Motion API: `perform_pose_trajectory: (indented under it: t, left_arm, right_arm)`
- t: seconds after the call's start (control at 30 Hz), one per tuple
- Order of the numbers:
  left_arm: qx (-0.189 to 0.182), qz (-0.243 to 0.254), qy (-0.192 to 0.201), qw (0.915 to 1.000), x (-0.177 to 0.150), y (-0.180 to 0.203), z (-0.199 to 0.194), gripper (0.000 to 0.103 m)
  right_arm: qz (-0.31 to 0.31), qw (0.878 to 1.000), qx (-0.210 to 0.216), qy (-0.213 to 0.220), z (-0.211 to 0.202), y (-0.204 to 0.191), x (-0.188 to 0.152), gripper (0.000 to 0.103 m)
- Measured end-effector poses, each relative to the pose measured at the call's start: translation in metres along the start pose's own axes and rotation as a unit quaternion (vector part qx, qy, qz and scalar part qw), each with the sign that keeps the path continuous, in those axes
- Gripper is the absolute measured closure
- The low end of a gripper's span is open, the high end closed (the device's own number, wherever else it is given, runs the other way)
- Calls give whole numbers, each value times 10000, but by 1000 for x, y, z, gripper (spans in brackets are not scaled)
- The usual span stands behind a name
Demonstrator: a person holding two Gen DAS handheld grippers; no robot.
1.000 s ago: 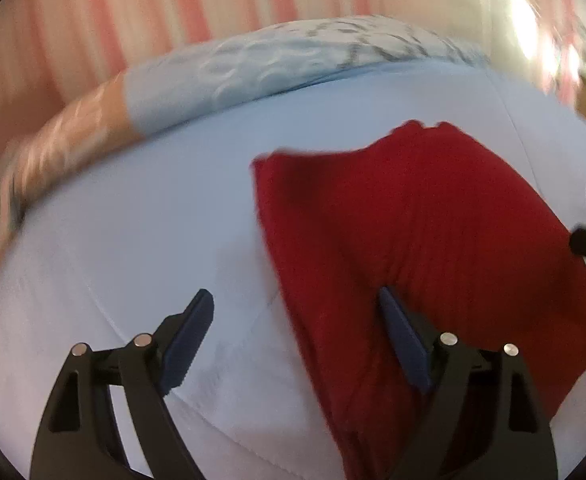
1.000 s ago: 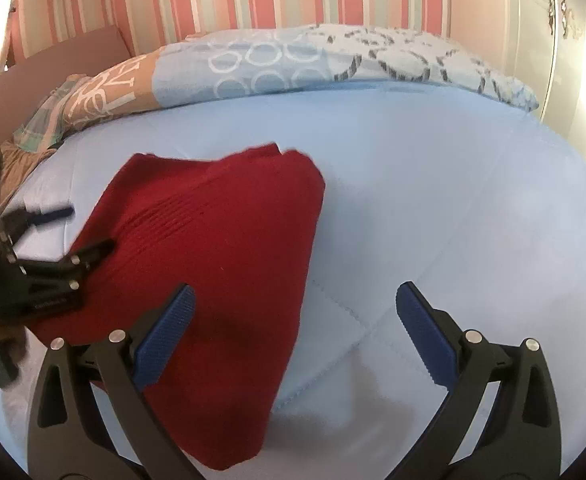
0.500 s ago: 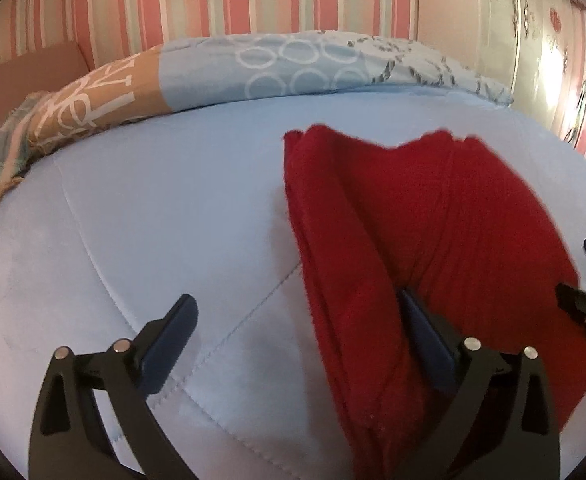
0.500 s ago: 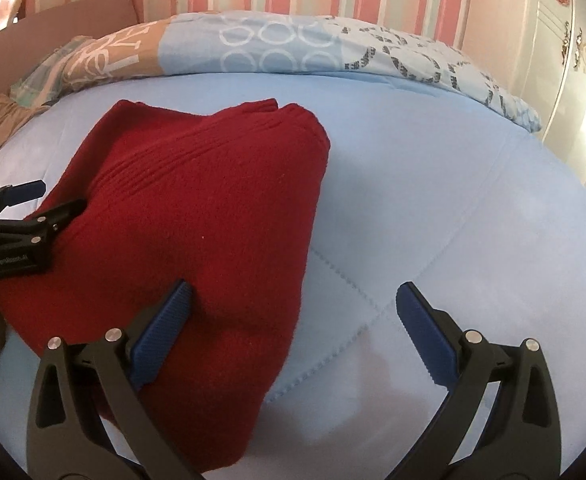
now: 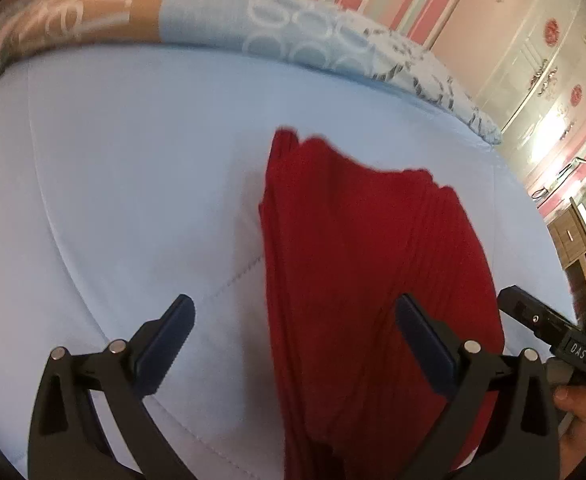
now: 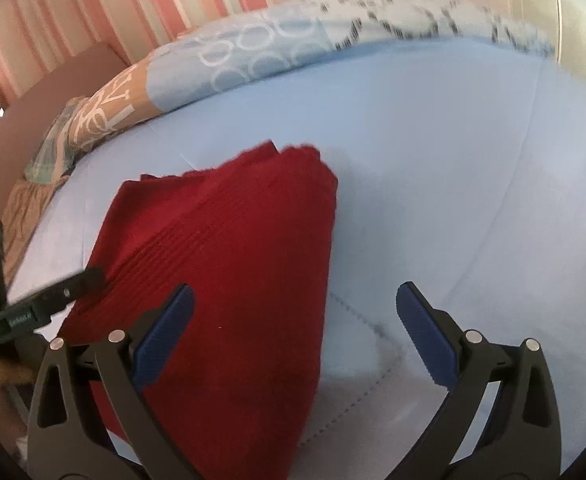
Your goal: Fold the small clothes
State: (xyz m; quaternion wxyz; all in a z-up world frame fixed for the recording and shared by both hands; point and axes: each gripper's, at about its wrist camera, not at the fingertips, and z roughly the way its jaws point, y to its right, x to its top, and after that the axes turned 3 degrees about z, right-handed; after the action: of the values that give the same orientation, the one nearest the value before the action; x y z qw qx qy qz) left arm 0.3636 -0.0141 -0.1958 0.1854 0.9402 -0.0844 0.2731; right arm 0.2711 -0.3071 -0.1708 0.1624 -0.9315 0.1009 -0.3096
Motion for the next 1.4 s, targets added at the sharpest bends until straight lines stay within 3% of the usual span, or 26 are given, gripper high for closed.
perform_pose_trajectory:
  t: [0.17,0.43,0.57,0.67,0.77,0.87,0.97,1.0,1.1,1.4]
  left_arm:
    - [-487,-195,-367,9980,-5,-7,13,2]
    - [-1202,-779,-732,9870,-8,-26,26,2]
    - [-1603,-1117,-867,9769,-5,-36,23,2]
    - [-1807,-1015,-970,9735,-7,-25,24,3]
    - [-1733,-665,-1063,9769,-10,-6,27,9]
    - [-1654,-631,-1071,9784,-10,-4,28,24]
    - [-1580,-552,-1039,9804,-7,-2,24,40]
    - [-1546,-494,-1015,9815,-7,-1,21,44]
    - [-1541,-400,-934,9828,-7,4,13,58]
    - [-906,-14,-618,9940,-6,37,-7,61]
  right_arm:
    - [529,9966,537,-323,15,14,-4,3]
    - [716,9853,1250,-916,39,6,-11,4]
    - [722,9822,1379,-1052,43,3,-7,4]
    - [657,9829,1345,-1072,43,0,-6,3]
    - [693,9818,1393,-1085,44,2,-6,3]
    - [617,9816,1426,-1109,45,2,-5,4]
    - [430,9850,1312,-1030,41,3,-7,27]
    - [414,9848,1366,-989,39,4,-6,40]
    - [279,9859,1386,-890,32,0,-6,52]
    - [-6,9928,1104,-474,8,-15,-4,57]
